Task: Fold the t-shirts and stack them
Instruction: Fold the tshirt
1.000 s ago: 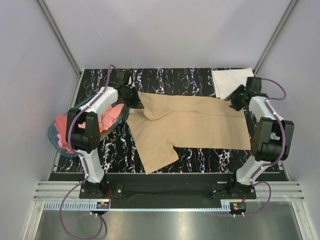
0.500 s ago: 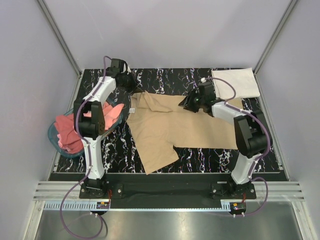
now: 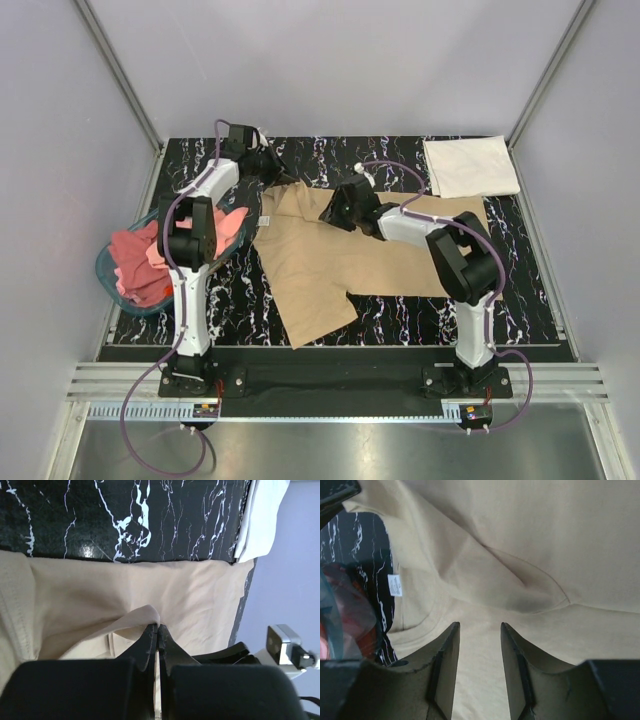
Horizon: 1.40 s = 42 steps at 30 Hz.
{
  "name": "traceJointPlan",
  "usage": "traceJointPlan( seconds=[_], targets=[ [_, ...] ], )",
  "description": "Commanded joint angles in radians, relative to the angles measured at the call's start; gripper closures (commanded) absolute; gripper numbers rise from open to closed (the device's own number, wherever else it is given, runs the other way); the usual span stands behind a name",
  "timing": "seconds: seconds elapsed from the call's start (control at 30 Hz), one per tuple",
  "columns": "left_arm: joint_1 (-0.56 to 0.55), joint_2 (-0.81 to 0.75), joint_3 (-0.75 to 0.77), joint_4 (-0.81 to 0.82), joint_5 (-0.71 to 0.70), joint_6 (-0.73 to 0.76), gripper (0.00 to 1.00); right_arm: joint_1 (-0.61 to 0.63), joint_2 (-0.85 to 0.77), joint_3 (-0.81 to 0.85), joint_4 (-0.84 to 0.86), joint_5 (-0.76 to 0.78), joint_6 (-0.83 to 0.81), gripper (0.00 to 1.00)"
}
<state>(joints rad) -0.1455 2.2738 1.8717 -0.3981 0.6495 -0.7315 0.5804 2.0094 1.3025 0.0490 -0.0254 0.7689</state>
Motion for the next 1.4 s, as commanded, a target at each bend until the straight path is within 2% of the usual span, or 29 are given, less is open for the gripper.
traceJointPlan(
  seconds=[0.0, 0.3, 0.5, 0.53, 0.63, 0.67, 0.73, 0.97, 1.13, 1.2, 1.23, 1.37],
  targets=[
    [0.007, 0.009, 0.023, 0.093, 0.059, -0.034, 1.00, 0.022, 0.043, 0.055, 0.052, 0.116, 0.061, 0.54],
    [0.011, 0.015, 0.010, 0.122, 0.053, -0.040, 1.00, 0.050, 0.120, 0.115, 0.043, 0.166, 0.118, 0.50],
    [0.012, 0.018, 0.003, 0.128, 0.058, -0.043, 1.00, 0.056, 0.144, 0.156, 0.014, 0.225, 0.121, 0.56],
    [0.012, 0.016, 0.001, 0.130, 0.058, -0.042, 1.00, 0.056, 0.144, 0.161, 0.002, 0.237, 0.116, 0.59],
    [0.014, 0.007, -0.003, 0.130, 0.056, -0.039, 1.00, 0.056, 0.144, 0.172, -0.009, 0.245, 0.093, 0.80],
    [0.012, 0.006, -0.006, 0.128, 0.055, -0.039, 1.00, 0.056, 0.143, 0.178, -0.014, 0.243, 0.084, 0.93],
    [0.015, -0.013, -0.023, 0.128, 0.058, -0.032, 1.00, 0.056, 0.126, 0.181, -0.035, 0.239, 0.049, 1.00],
    [0.017, -0.146, -0.164, 0.114, -0.030, 0.004, 1.00, 0.045, -0.020, 0.089, -0.043, 0.236, -0.059, 1.00],
    [0.017, -0.148, -0.145, 0.117, -0.045, 0.003, 1.00, 0.044, -0.015, 0.098, -0.038, 0.144, -0.088, 1.00],
    [0.017, -0.111, -0.090, 0.119, -0.047, 0.004, 1.00, 0.047, 0.014, 0.109, -0.035, 0.116, -0.056, 0.92],
    [0.020, -0.097, -0.073, 0.123, -0.048, -0.002, 1.00, 0.049, 0.025, 0.115, -0.032, 0.111, -0.046, 0.79],
    [0.023, -0.018, -0.007, 0.192, 0.010, -0.034, 1.00, 0.061, 0.069, 0.136, -0.023, 0.128, -0.046, 0.67]
  ],
)
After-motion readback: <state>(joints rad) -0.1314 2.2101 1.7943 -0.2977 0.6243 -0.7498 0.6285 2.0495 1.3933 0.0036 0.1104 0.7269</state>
